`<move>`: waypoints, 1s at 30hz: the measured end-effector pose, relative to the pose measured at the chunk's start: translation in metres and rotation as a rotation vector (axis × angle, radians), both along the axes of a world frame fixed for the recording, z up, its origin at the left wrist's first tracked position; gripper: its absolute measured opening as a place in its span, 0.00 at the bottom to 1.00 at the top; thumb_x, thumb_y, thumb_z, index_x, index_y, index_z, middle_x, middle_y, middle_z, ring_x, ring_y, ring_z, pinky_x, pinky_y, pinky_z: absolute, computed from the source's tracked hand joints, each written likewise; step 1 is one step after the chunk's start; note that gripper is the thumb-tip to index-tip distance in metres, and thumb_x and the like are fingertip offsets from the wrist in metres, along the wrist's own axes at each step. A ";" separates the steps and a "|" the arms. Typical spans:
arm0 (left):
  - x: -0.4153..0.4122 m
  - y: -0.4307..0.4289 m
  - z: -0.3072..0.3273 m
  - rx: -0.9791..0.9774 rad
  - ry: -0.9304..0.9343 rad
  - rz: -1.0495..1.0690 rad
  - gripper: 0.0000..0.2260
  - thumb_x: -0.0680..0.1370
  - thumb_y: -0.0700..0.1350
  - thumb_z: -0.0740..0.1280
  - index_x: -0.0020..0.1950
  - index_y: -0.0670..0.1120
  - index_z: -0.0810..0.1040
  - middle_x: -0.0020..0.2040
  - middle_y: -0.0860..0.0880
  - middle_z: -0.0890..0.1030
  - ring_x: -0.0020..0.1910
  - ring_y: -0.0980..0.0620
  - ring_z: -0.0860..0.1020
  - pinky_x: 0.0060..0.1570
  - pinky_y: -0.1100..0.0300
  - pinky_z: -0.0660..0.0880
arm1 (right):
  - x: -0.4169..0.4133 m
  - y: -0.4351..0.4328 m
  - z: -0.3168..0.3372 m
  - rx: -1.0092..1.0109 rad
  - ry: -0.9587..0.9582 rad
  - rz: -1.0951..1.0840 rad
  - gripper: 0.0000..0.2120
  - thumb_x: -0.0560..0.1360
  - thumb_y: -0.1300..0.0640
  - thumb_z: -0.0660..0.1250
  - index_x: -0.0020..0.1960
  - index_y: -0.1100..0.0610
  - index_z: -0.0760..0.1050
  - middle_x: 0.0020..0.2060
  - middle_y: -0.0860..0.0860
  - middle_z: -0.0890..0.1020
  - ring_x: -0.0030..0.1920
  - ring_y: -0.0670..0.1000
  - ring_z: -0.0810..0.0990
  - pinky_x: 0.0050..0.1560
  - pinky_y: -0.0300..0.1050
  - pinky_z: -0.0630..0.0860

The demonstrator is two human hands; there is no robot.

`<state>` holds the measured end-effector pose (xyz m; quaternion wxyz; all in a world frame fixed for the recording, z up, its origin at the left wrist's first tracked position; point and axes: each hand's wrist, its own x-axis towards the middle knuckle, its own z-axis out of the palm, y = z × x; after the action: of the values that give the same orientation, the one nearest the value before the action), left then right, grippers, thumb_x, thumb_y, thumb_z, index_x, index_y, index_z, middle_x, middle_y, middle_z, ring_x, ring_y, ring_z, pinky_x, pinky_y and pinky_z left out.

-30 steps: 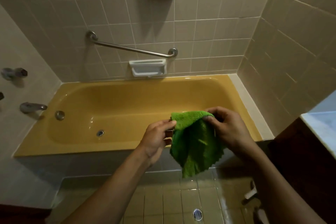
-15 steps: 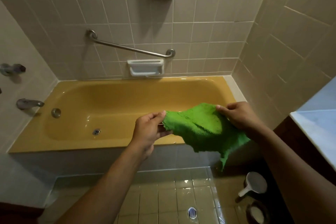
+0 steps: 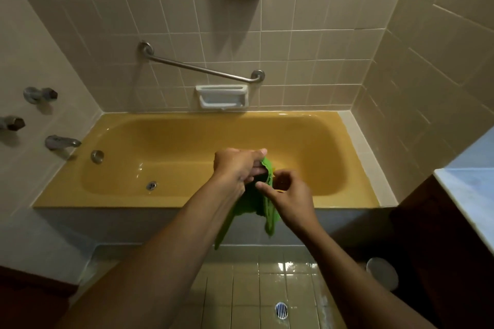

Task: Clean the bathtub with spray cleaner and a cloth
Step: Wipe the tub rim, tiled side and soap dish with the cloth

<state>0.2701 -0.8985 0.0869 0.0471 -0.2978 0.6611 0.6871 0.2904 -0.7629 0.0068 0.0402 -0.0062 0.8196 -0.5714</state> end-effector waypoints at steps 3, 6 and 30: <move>0.003 -0.020 0.007 -0.056 0.022 0.021 0.09 0.75 0.44 0.78 0.52 0.43 0.83 0.44 0.49 0.88 0.40 0.53 0.87 0.37 0.61 0.76 | -0.006 -0.017 -0.009 0.069 -0.001 0.048 0.07 0.77 0.56 0.73 0.55 0.52 0.81 0.47 0.45 0.84 0.51 0.47 0.83 0.45 0.33 0.78; 0.009 -0.045 0.006 -0.089 0.049 0.073 0.09 0.75 0.43 0.77 0.53 0.42 0.82 0.45 0.47 0.88 0.40 0.53 0.87 0.37 0.60 0.78 | -0.016 -0.016 -0.008 0.068 0.019 0.156 0.09 0.79 0.54 0.71 0.58 0.53 0.84 0.47 0.45 0.85 0.52 0.47 0.83 0.52 0.47 0.83; 0.021 -0.097 -0.006 -1.181 0.277 -0.851 0.10 0.77 0.55 0.74 0.49 0.52 0.77 0.46 0.55 0.76 0.50 0.50 0.78 0.45 0.54 0.74 | -0.054 0.071 0.088 0.664 0.191 0.401 0.09 0.81 0.53 0.68 0.55 0.57 0.83 0.45 0.50 0.83 0.44 0.50 0.81 0.44 0.46 0.75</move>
<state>0.2914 -0.9953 0.0808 0.0573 0.0978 0.9788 0.1708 0.2369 -0.6920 0.0949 0.0743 -0.2058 0.9424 -0.2530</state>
